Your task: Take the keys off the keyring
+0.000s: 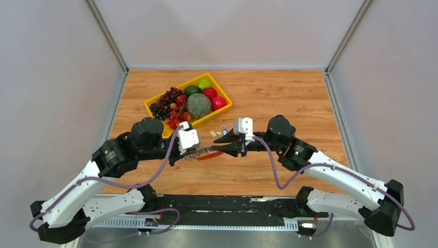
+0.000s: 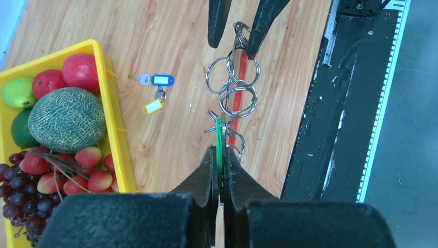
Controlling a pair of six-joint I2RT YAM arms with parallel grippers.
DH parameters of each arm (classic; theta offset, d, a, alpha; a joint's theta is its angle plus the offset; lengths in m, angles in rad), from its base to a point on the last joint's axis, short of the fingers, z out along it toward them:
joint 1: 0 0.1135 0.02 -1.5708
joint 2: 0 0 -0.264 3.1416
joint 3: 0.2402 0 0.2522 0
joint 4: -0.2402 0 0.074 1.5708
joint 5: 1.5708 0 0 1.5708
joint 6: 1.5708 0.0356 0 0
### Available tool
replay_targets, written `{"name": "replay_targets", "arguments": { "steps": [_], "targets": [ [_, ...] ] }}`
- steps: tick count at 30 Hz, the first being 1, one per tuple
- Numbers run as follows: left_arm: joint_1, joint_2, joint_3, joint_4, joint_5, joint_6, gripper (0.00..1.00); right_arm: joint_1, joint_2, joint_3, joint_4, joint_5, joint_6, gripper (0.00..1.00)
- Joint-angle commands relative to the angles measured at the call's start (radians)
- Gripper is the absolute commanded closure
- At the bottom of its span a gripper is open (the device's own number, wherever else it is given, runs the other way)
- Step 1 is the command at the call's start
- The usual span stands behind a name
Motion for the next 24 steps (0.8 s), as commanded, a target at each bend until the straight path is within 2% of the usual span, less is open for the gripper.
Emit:
{"name": "replay_targets", "arguments": {
  "steps": [1, 12, 24],
  "targets": [
    [-0.004, -0.004, 0.019, 0.025, 0.024, 0.030, 1.00, -0.006, -0.009, 0.064, -0.022, 0.009, -0.020, 0.70],
    [-0.003, -0.006, 0.022, 0.018, 0.042, 0.034, 1.00, -0.039, 0.100, 0.233, -0.050, 0.001, -0.052, 0.70],
    [-0.004, -0.003, 0.039, 0.005, 0.012, 0.057, 1.00, -0.039, 0.219, 0.215, -0.096, -0.073, -0.121, 0.72]
  ]
}}
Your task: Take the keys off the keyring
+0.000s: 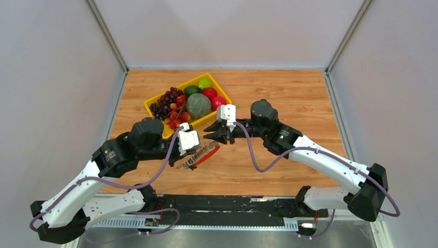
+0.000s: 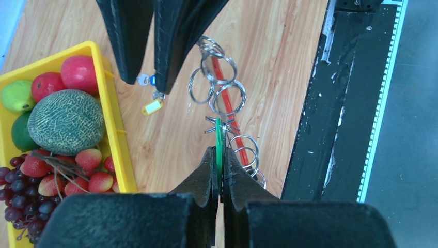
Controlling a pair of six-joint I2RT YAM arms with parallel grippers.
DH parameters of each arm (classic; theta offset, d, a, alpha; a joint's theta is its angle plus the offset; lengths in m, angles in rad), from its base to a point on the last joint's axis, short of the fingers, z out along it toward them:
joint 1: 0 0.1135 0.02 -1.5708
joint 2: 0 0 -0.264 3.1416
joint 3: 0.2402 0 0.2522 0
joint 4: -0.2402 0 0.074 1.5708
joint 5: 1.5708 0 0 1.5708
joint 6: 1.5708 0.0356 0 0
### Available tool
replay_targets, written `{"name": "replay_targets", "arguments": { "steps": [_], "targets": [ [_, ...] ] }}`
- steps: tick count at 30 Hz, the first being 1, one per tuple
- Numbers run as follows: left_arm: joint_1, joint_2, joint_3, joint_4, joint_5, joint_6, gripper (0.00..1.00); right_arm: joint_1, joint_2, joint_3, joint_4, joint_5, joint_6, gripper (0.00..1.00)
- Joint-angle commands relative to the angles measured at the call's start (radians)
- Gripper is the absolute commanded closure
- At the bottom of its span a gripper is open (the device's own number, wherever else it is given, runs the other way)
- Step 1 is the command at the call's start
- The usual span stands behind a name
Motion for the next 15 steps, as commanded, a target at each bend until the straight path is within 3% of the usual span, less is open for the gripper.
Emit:
{"name": "replay_targets", "arguments": {
  "steps": [1, 9, 15],
  "targets": [
    [-0.004, -0.002, 0.047, 0.002, -0.018, 0.040, 1.00, -0.003, 0.010, -0.001, -0.031, -0.057, -0.040, 0.72],
    [-0.004, 0.047, 0.095, -0.064, -0.159, 0.063, 1.00, -0.003, -0.016, -0.050, -0.037, -0.144, -0.028, 0.73],
    [-0.004, 0.051, 0.093, -0.038, -0.144, 0.068, 1.00, -0.002, -0.005, -0.046, -0.033, -0.194, -0.015, 0.73]
  ]
}}
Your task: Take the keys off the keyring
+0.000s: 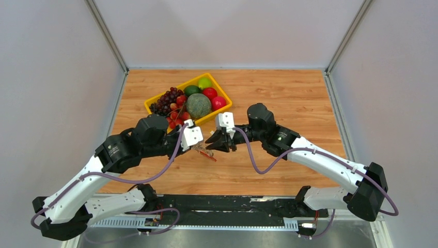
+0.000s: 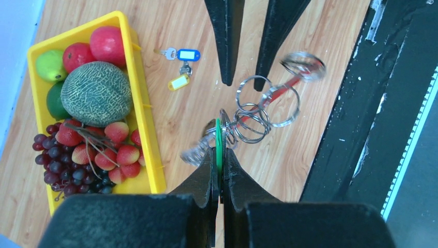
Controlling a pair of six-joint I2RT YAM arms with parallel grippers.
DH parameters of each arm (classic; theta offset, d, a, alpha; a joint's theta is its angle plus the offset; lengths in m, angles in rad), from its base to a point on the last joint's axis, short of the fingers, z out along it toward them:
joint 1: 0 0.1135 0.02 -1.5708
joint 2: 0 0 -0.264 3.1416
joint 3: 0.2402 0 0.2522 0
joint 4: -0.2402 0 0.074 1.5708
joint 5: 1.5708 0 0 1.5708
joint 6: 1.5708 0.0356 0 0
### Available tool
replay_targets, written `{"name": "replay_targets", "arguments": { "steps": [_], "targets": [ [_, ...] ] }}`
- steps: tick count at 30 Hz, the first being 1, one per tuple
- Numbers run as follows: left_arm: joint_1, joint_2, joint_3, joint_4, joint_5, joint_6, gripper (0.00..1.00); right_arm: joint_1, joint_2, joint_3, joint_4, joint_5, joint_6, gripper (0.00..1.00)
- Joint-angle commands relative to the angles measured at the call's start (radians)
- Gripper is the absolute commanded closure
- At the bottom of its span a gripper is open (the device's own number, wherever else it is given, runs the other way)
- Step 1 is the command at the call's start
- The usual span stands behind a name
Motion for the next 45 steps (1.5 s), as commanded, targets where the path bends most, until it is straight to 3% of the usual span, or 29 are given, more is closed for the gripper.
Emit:
{"name": "replay_targets", "arguments": {
  "steps": [1, 29, 33, 38, 45],
  "targets": [
    [-0.004, -0.009, 0.038, 0.033, 0.004, 0.022, 1.00, -0.002, -0.016, 0.010, 0.032, -0.077, 0.005, 0.73],
    [-0.003, -0.019, 0.006, 0.106, 0.103, 0.010, 1.00, 0.000, 0.026, 0.048, 0.180, -0.134, 0.106, 0.71],
    [-0.004, -0.022, 0.004, 0.107, 0.107, 0.009, 1.00, 0.000, 0.028, 0.047, 0.186, -0.136, 0.108, 0.81],
    [-0.003, -0.031, 0.004, 0.109, 0.108, 0.007, 1.00, 0.000, 0.032, 0.051, 0.187, -0.139, 0.114, 1.00],
    [-0.004, -0.054, -0.011, 0.108, 0.100, 0.002, 1.00, 0.000, -0.009, 0.035, 0.189, -0.122, 0.106, 1.00]
  ]
}}
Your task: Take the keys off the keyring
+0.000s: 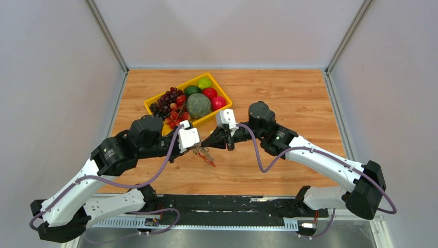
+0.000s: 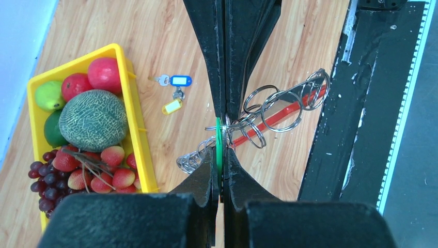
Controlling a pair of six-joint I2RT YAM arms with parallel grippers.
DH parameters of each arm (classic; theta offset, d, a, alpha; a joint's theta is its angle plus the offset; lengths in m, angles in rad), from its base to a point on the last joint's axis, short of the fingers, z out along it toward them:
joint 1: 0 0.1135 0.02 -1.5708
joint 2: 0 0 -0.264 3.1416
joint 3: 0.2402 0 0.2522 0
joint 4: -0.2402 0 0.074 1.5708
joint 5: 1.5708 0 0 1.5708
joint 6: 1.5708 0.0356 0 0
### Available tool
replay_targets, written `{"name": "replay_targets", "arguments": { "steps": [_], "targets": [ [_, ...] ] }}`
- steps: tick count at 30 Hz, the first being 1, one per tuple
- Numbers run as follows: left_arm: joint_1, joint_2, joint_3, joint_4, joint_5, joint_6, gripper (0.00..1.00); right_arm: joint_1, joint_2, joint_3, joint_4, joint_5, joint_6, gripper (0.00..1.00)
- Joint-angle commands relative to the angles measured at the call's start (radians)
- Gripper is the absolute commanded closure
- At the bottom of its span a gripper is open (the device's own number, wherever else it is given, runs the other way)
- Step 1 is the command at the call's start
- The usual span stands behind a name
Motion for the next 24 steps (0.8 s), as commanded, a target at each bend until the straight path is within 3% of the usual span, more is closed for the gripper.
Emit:
{"name": "replay_targets", "arguments": {
  "steps": [1, 24],
  "targets": [
    [-0.004, -0.028, -0.013, 0.052, 0.016, 0.002, 1.00, -0.001, -0.041, 0.022, 0.036, -0.010, -0.003, 1.00],
    [-0.004, -0.055, -0.050, 0.057, 0.003, -0.006, 1.00, -0.001, -0.108, 0.015, 0.090, -0.044, 0.066, 1.00]
  ]
}}
